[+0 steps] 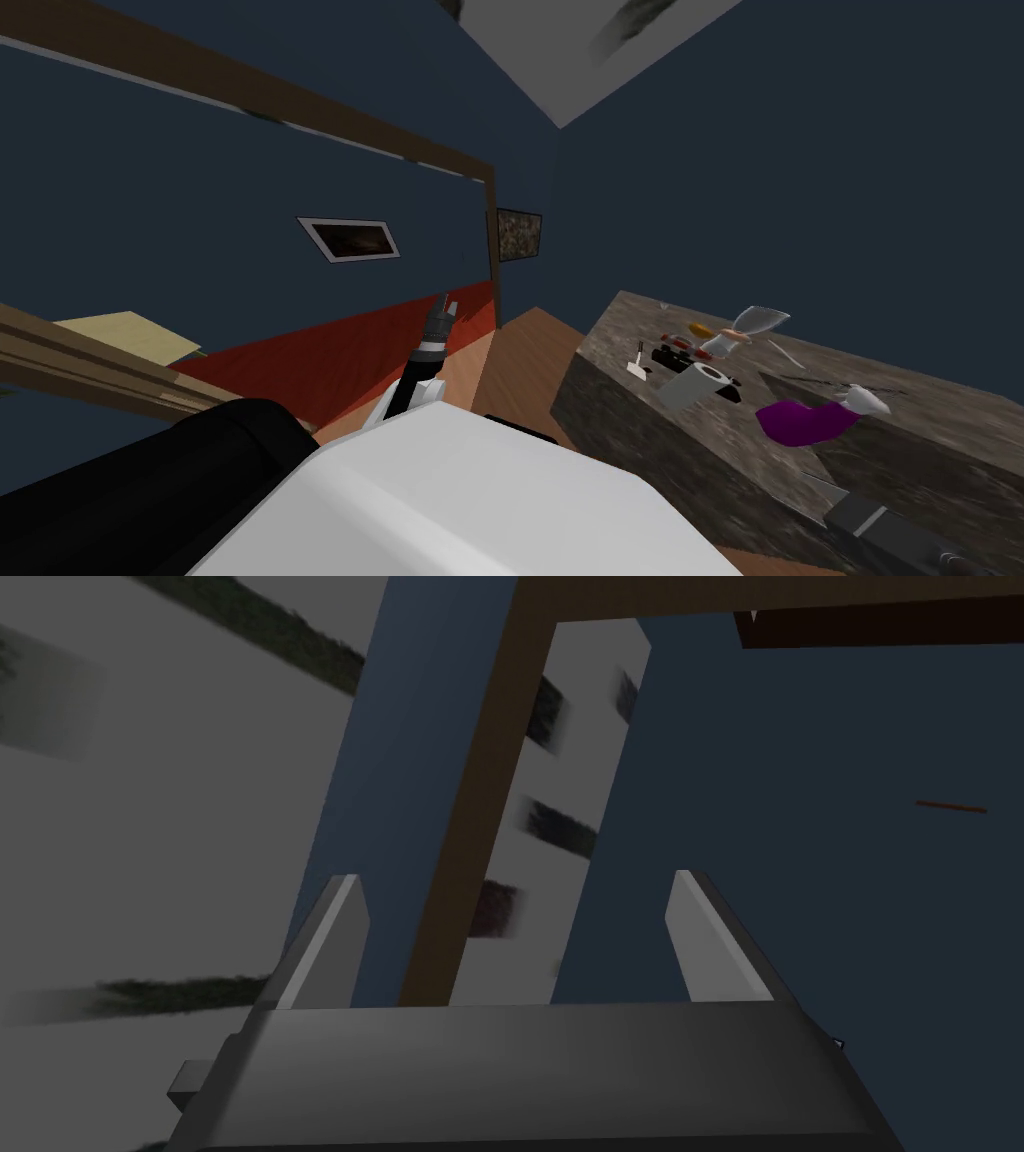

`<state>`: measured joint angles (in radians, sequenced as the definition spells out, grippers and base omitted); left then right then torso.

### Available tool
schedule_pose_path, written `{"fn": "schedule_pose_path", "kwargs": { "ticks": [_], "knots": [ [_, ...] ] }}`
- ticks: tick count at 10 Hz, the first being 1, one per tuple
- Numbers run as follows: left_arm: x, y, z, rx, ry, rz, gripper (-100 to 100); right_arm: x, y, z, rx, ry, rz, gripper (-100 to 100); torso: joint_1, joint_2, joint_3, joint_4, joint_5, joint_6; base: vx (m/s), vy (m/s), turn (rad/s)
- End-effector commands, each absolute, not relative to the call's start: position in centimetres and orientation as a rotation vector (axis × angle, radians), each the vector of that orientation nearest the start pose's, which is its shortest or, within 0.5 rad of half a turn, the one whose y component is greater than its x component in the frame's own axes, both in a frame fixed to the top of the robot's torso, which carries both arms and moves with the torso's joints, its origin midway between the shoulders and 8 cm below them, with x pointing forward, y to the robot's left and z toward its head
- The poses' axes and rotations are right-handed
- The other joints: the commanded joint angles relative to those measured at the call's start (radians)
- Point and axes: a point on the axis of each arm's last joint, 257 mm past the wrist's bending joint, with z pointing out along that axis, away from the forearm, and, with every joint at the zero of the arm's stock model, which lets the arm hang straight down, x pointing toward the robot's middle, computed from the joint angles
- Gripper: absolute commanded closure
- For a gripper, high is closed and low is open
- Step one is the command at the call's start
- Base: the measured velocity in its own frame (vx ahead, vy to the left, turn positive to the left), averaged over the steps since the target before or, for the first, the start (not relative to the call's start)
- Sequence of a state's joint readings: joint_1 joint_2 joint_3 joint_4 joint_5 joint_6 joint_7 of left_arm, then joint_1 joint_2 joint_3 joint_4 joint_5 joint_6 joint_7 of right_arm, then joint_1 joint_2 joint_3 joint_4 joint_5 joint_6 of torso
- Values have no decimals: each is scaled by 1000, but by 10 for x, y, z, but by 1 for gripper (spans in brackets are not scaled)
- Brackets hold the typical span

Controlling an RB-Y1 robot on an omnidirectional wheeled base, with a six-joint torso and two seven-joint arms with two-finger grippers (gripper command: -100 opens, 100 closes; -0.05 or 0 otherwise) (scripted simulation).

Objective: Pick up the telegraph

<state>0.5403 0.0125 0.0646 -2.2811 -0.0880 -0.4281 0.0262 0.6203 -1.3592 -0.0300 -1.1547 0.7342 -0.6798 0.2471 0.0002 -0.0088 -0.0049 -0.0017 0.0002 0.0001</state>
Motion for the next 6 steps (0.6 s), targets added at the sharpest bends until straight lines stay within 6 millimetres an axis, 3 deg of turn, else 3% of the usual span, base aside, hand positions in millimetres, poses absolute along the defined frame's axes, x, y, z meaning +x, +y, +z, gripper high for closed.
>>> {"fn": "schedule_pose_path", "kwargs": {
  "ticks": [1, 2, 3, 6],
  "knots": [
    [349, 299, -2, -684, 735, -1163, 0, 224, -679, -298, -810, 2454, -303, -100, 0, 0, 0, 0, 0, 0, 203, 16, 262],
    [349, 299, -2, -684, 735, -1163, 0, 219, -698, -291, -851, 2473, -366, -100, 0, -4, -2, -1, 0, -1, 232, 9, 260],
    [349, 299, -2, -684, 735, -1163, 0, 219, -698, -291, -851, 2473, -366, -100, 0, -6, -3, -1, 0, 0, 153, -5, 71],
    [349, 299, -2, -684, 735, -1163, 0, 204, -742, -272, -952, 2519, -524, -100, -2, -1, -1, 0, 0, 0, 157, -26, 189]
  ]
}}
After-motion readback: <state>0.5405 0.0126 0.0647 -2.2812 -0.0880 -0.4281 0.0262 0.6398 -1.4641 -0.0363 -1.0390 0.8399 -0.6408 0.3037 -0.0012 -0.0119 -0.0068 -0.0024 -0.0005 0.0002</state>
